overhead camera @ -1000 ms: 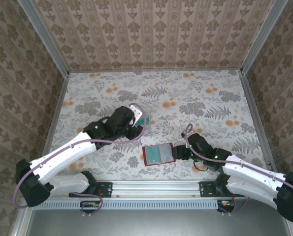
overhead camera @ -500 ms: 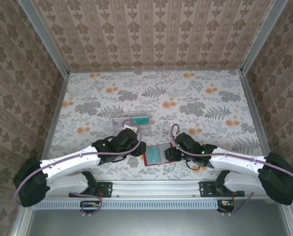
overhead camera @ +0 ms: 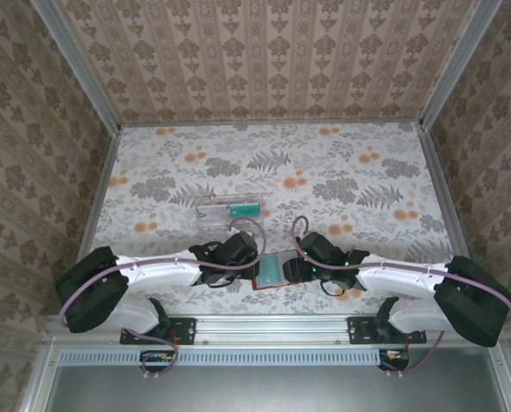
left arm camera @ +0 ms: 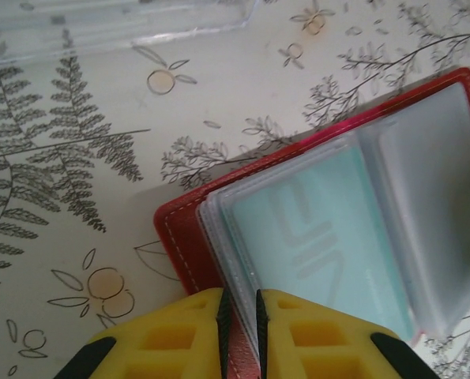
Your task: Take the credit cards out of the card holder
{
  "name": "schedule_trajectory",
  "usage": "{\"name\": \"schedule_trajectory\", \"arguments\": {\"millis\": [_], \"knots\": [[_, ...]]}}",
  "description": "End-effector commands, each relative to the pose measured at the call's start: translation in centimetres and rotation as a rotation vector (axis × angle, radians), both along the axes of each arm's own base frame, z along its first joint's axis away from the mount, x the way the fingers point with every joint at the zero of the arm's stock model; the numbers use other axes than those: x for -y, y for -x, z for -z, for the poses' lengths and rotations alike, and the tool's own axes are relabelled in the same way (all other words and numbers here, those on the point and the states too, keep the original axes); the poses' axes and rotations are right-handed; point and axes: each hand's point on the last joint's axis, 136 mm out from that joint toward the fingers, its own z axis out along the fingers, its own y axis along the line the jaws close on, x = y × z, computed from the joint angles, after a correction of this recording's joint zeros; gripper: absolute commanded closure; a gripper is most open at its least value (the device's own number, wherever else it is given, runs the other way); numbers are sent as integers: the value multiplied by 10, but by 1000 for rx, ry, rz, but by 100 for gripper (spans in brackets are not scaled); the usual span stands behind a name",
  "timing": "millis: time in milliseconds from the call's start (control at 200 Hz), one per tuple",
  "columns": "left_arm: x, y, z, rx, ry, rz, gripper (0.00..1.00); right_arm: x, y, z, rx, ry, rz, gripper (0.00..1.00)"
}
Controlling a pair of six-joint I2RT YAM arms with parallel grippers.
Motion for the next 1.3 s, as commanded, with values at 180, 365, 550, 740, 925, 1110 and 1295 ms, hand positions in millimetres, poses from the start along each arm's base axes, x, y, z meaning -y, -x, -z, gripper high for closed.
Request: {"name": "schedule_trajectory", "arguments": {"millis": [180, 365, 550, 740, 925, 1110, 1295], "knots": [[-6, 6, -7, 3, -21, -13, 80, -4, -2, -18, 30, -20, 4, 36], [-12, 8, -1, -2, -43, -10, 80, -8, 6, -32, 56, -41, -32, 32], [-11, 10, 8, -27, -65, -1, 80, -17, 8, -19, 14, -25, -58, 31], [-11, 13, 14, -52, -98, 10, 80, -16, 5, -9, -1, 12, -42, 29], [-13, 14, 17, -57, -115, 14, 80, -12, 4, -6, 2, 36, -31, 28], [-9, 14, 19, -63, -116, 25, 80, -23, 8, -3, -29, -11, -55, 28], [-4, 15, 22, -69, -114, 34, 81, -32, 11, 0, -60, -54, -63, 29]]}}
